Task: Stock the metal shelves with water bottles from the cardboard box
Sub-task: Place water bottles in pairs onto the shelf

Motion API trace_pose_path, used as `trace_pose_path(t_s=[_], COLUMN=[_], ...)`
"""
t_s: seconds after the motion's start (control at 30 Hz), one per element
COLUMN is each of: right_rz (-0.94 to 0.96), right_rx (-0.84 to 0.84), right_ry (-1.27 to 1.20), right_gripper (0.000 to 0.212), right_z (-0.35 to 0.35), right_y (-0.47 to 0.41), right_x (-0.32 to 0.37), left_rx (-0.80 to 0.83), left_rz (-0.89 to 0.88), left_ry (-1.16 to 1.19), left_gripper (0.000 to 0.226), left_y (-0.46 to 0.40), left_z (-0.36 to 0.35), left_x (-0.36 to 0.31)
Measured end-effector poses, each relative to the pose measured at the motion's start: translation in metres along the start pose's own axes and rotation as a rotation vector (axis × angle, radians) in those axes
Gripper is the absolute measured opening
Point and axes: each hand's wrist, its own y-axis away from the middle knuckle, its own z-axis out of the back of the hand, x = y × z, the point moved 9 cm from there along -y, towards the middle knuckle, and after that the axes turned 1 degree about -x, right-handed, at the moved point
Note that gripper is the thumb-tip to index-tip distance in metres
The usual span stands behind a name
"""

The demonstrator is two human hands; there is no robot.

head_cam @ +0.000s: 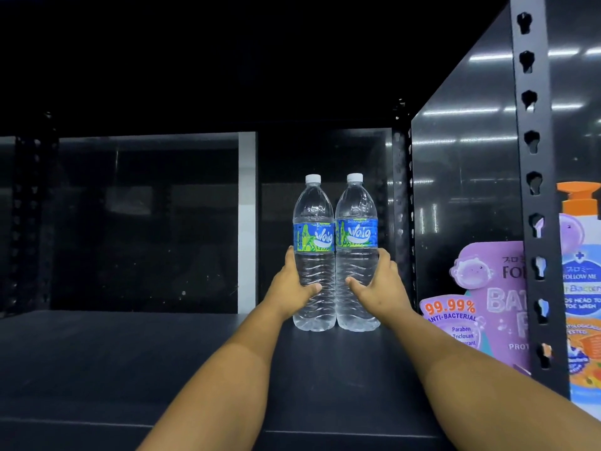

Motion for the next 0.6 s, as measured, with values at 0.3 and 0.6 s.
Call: trace_pose_path(t_s=[0.3, 0.6], right_rz=[-0.015, -0.033], right_rx=[0.004, 0.009], right_ry=[0.029, 0.088], right_gripper=[0.097, 0.091], right_z=[-0.004, -0.004], right_y=[-0.001, -0.001], right_x=[-0.005, -0.007], left_rx=[-0.038, 0.000], left_rz=[0.067, 0.024], left_ry=[-0.095, -0.028], left_gripper=[0.124, 0.116], left_y=[0.004, 0.002], left_z=[-0.008, -0.009], left_x=[-0.003, 0.000])
